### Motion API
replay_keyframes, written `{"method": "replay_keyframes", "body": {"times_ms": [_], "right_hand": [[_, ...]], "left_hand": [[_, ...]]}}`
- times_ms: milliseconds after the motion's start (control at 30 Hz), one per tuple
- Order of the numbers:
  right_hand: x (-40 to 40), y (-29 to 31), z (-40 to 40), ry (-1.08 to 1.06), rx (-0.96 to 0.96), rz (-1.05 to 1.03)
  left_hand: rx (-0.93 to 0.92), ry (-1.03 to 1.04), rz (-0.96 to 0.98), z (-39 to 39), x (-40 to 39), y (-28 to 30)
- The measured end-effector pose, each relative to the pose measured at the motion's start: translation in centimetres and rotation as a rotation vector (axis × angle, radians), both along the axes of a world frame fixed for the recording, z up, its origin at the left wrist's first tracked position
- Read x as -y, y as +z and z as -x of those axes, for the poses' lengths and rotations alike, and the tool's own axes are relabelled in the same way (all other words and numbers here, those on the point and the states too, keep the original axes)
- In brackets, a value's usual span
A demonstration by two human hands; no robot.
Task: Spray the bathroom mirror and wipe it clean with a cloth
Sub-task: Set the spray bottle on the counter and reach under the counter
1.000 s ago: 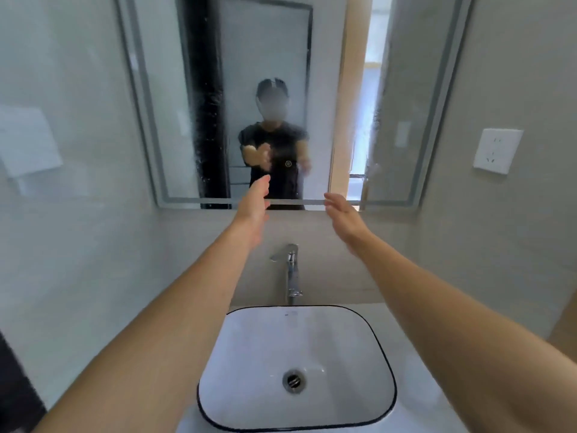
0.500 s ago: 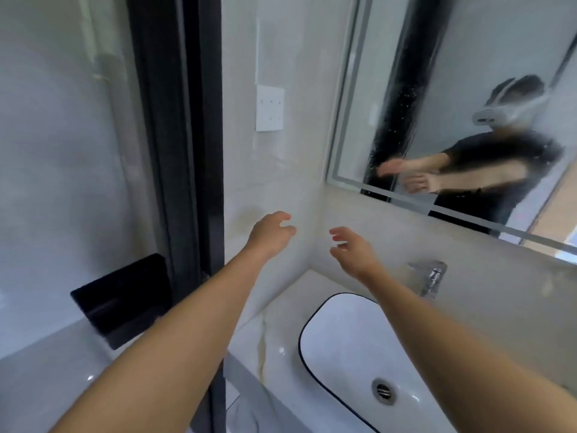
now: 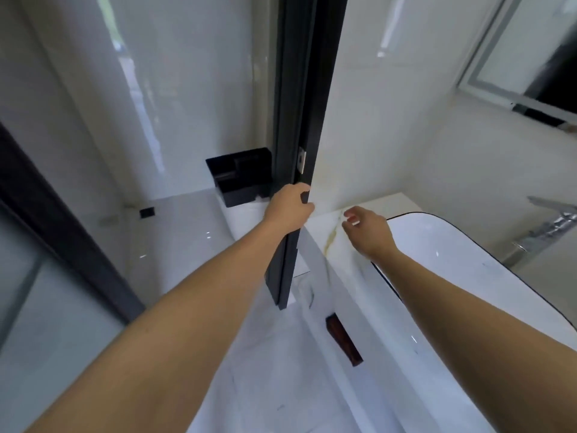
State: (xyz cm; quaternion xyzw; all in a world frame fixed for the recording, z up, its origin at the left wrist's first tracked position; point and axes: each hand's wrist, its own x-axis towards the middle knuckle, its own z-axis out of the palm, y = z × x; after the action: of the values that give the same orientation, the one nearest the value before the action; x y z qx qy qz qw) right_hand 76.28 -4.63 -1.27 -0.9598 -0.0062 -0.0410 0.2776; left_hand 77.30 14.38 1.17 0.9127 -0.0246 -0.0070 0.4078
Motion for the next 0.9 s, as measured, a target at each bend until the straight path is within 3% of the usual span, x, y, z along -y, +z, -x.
{"method": "replay_keyframes", "body": {"times_ms": [400, 900], "right_hand": [[-6.9, -15.6, 4.4, 0.057, -0.233, -0.008], [-5.0, -39.8, 3.1, -0.025, -0.271, 0.029]], "left_hand": [[-0.100, 0.066, -0.051, 4.1, -3.5, -15.1], [-0.101, -0.052, -0.108, 0.5, -1.4, -40.5]]}}
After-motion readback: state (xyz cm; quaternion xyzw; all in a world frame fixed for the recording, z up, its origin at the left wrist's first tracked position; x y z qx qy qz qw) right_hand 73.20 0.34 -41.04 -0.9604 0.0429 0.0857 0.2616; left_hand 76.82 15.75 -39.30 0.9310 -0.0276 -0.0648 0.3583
